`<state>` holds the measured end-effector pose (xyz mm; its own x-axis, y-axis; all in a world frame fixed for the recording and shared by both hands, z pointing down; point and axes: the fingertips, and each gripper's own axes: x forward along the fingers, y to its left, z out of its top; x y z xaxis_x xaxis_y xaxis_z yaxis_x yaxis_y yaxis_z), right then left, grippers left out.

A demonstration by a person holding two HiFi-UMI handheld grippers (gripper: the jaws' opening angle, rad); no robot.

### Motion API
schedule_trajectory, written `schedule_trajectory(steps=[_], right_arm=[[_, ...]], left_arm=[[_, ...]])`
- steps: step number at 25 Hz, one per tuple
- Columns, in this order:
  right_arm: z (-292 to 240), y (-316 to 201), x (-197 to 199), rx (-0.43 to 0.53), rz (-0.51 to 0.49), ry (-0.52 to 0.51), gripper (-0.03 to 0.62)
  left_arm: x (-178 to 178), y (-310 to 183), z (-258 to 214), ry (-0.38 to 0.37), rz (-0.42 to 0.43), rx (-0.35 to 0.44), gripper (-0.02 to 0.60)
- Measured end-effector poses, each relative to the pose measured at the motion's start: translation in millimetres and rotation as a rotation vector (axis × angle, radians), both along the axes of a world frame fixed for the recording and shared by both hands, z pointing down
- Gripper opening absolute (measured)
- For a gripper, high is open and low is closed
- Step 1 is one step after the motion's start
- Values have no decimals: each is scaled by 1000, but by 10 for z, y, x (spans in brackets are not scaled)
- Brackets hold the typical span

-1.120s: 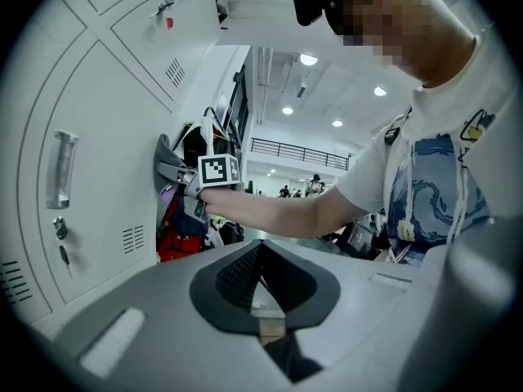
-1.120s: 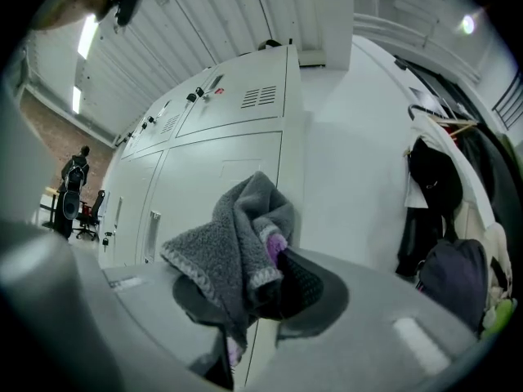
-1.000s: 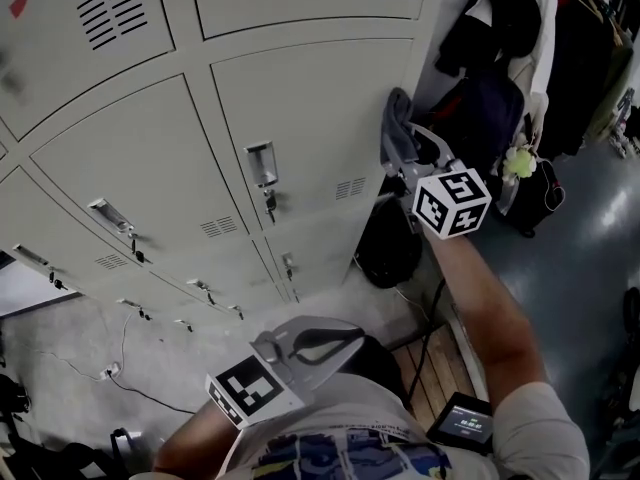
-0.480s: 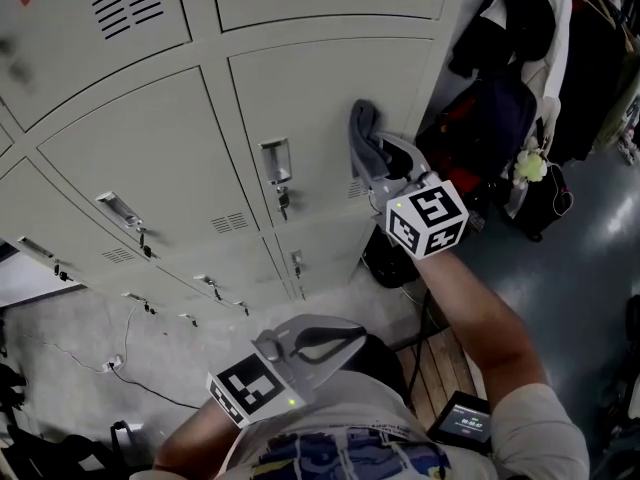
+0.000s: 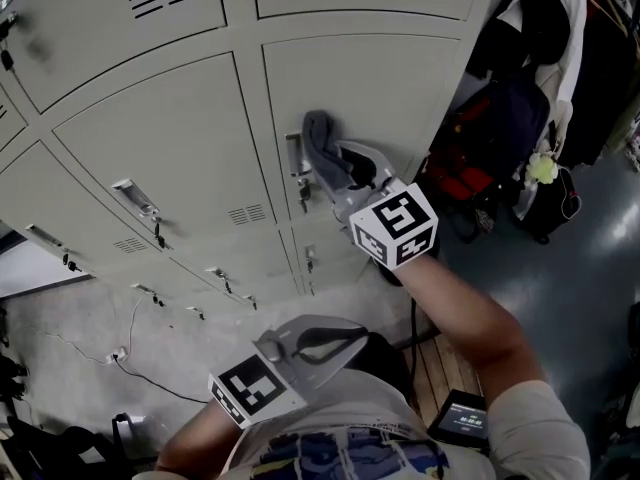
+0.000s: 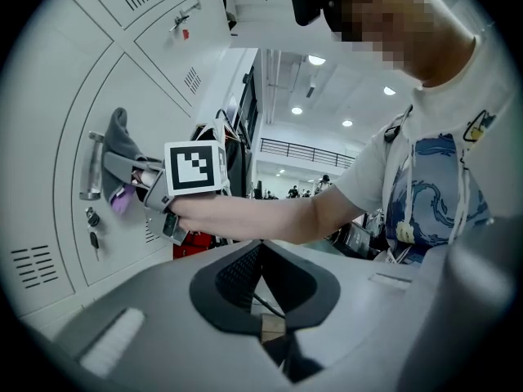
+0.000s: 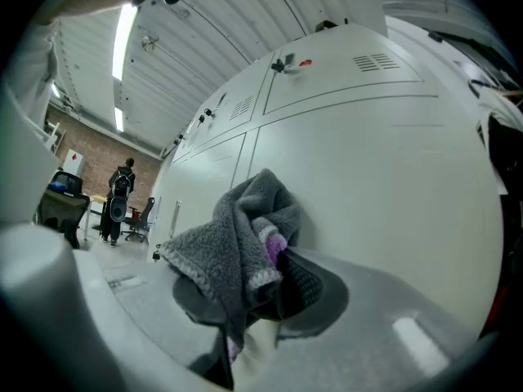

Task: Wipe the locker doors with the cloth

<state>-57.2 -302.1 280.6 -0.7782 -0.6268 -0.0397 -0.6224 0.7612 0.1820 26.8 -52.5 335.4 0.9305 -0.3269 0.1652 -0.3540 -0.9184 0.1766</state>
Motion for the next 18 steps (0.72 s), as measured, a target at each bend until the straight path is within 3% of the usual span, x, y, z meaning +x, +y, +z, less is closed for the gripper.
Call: schedule_trajectory(steps=[10,18], right_arm=[[2,81,-60,-9,-7,-6,104],[-7,-25,783,8,121,2,104]], left_arm=[[-93,75,-12,-5,9,2,3],[65,88,-2,16,54,0,3]])
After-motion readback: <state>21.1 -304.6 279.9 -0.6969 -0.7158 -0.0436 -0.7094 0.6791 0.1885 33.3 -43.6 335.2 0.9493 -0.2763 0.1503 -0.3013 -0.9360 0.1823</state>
